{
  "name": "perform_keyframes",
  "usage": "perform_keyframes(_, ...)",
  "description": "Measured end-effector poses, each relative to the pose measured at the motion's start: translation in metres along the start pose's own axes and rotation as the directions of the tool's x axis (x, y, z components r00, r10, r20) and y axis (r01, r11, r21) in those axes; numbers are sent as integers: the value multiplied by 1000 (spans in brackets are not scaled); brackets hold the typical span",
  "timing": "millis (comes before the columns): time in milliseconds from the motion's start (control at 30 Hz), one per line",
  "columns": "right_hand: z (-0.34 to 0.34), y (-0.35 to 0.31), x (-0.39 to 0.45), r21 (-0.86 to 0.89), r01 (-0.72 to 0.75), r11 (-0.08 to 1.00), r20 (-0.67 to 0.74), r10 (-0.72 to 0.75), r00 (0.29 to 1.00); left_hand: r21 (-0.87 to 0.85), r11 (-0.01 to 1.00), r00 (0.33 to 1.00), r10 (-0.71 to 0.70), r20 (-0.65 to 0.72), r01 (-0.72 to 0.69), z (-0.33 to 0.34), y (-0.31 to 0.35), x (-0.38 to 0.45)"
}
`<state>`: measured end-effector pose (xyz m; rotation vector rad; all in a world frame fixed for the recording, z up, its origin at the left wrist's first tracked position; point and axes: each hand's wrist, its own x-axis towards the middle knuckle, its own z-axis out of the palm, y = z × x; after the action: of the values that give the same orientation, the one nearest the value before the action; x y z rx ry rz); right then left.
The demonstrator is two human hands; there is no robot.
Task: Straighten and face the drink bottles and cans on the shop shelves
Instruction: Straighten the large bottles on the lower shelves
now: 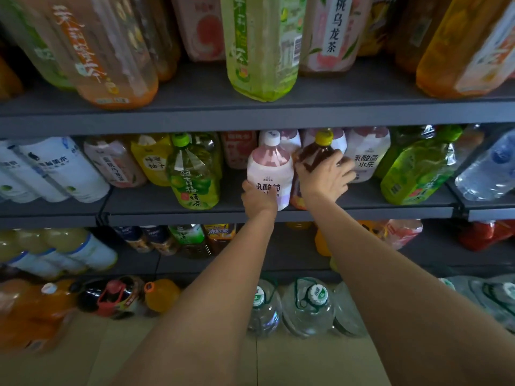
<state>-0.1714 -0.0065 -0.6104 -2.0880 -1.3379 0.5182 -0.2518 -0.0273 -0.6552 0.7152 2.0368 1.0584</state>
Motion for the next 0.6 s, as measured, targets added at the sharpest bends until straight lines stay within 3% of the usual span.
perform_keyframes(100,5,-8,10,51,-36,998,66,32,997,6,1000,1000,0,-5,0,1,1,1)
perform_keyframes(267,2,-12,31,245,-217,945,235,160,959,-45,997,997,58,53,-56,-4,-7,10)
perform_keyframes(600,-2,-7,27,311,-218,925,198,161,967,-18,996,995,91,31,-90,-3,-8,13)
